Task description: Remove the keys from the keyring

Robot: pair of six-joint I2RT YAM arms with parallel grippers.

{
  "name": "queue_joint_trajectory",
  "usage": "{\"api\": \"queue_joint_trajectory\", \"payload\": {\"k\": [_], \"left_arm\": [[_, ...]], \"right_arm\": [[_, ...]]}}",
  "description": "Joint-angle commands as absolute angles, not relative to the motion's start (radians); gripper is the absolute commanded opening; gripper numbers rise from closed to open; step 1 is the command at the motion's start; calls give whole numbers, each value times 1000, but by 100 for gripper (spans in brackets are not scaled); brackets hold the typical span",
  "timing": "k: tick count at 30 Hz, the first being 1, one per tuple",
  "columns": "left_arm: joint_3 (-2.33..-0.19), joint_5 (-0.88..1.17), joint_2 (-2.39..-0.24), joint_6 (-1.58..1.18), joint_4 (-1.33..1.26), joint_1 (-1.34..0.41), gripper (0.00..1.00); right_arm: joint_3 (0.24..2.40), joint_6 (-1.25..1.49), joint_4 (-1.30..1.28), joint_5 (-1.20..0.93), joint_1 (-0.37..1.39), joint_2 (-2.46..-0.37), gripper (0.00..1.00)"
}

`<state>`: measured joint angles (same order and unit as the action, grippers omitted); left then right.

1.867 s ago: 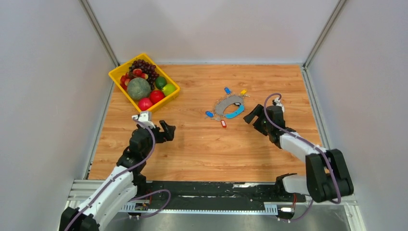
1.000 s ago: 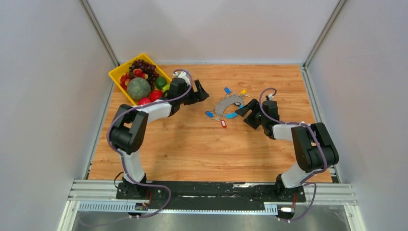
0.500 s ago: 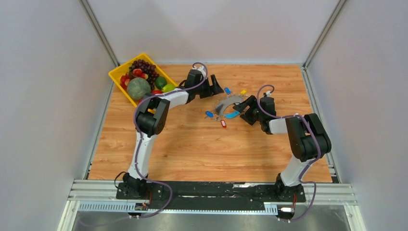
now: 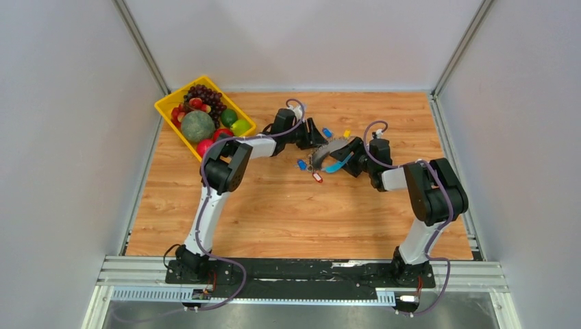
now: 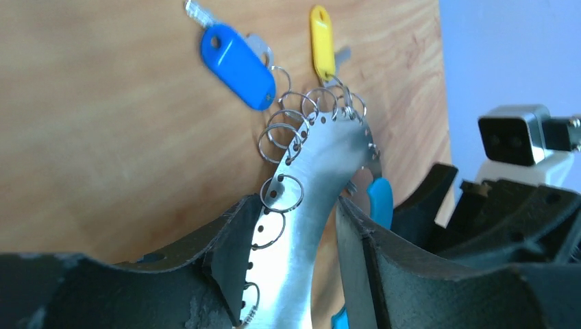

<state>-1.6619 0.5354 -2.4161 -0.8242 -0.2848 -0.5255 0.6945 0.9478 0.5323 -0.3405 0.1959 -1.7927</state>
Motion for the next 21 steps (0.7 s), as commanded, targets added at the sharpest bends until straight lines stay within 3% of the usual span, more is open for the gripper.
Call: {"api": "queue_joint_trajectory", "payload": {"k": [1,7,8,11,12,21], "left_arm": [[-1523,625,-2351,-861,-277,-567,54],[-1365,614,-2250,-864,-353,-571,51],[-1343,614,-2232,-862,-358,-571,51],[-1318,622,-2199,-852,-369,-569,51],[-1324,623,-2179,-824,-359,-566,52],[-1304,517,-1848,-561,-95,-472,70]], "right_arm": [[644,931,597,-379,203,-1753,66],[577,913,594,-368,204,-1675,46],[570,911,596,-368,204,-1666,40],[564,896,596,-390,204,-1651,6],[567,894,589,-399,203,-1645,0],[560,795,544,-460,211,-1451,0]]}}
